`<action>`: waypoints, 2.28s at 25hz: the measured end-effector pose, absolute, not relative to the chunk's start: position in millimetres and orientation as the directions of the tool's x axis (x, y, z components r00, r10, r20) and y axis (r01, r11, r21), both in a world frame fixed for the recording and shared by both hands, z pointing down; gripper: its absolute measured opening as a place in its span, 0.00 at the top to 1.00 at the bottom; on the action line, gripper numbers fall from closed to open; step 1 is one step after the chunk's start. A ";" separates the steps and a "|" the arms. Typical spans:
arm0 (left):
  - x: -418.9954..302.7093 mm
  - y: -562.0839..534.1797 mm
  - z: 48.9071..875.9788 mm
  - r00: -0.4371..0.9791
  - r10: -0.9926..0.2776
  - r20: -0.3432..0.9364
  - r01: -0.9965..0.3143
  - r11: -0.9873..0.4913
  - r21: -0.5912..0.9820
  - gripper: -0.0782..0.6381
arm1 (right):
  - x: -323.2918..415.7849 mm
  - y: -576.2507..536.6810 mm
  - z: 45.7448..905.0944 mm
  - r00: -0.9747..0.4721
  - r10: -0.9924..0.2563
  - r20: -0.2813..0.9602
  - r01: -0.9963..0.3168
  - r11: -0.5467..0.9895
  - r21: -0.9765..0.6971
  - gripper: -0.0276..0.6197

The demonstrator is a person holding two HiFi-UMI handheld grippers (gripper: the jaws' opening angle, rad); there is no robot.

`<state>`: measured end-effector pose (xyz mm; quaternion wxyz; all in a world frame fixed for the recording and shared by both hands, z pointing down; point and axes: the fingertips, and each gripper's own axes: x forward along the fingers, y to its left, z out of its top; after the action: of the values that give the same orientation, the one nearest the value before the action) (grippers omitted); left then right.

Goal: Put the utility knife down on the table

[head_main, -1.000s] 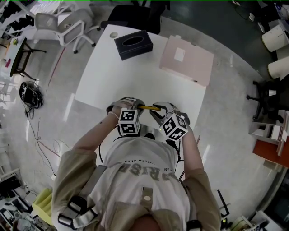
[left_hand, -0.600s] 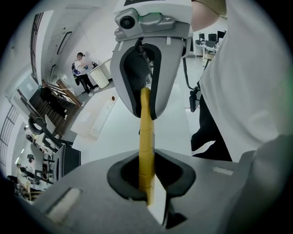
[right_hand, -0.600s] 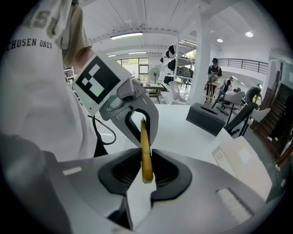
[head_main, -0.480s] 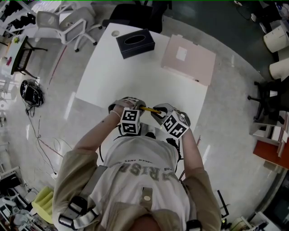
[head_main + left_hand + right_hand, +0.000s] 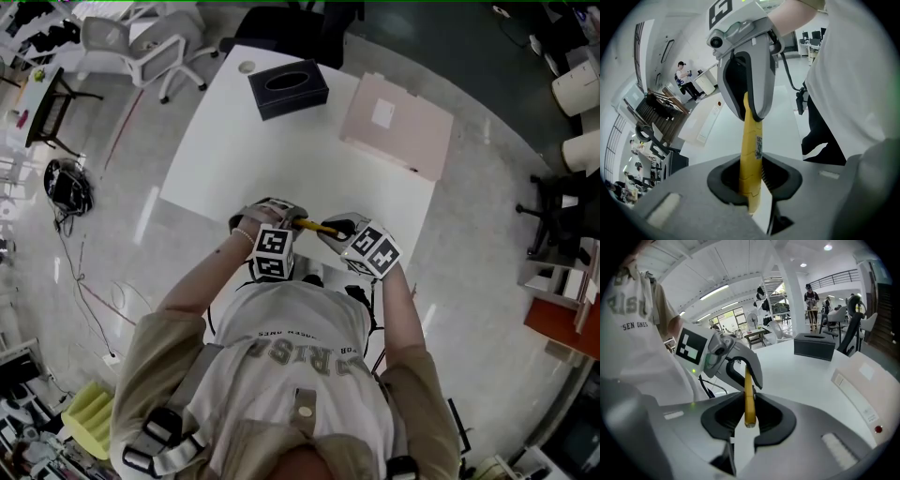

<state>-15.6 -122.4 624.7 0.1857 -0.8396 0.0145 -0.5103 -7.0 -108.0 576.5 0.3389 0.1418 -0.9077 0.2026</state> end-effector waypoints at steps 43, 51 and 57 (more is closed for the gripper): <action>-40.6 -138.4 659.7 0.513 -0.324 0.795 0.170 -0.869 -0.464 0.69 | 16.7 -114.3 630.1 -0.898 -0.074 0.434 -0.426 0.397 -0.813 0.84; -45.3 -139.1 674.8 0.449 -0.248 0.858 0.178 -0.916 -0.358 0.70 | 14.5 -114.2 639.5 -0.882 -0.050 0.468 -0.450 0.386 -0.805 0.84; -46.5 -140.4 688.2 0.400 -0.182 0.898 0.182 -0.945 -0.273 0.72 | 14.1 -116.8 649.3 -0.832 -0.051 0.553 -0.508 0.470 -0.722 0.84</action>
<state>-46.5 -140.4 688.2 0.1662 -0.8199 0.0002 -0.5478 14.1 -116.8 649.3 0.2352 0.1696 -0.8243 0.4863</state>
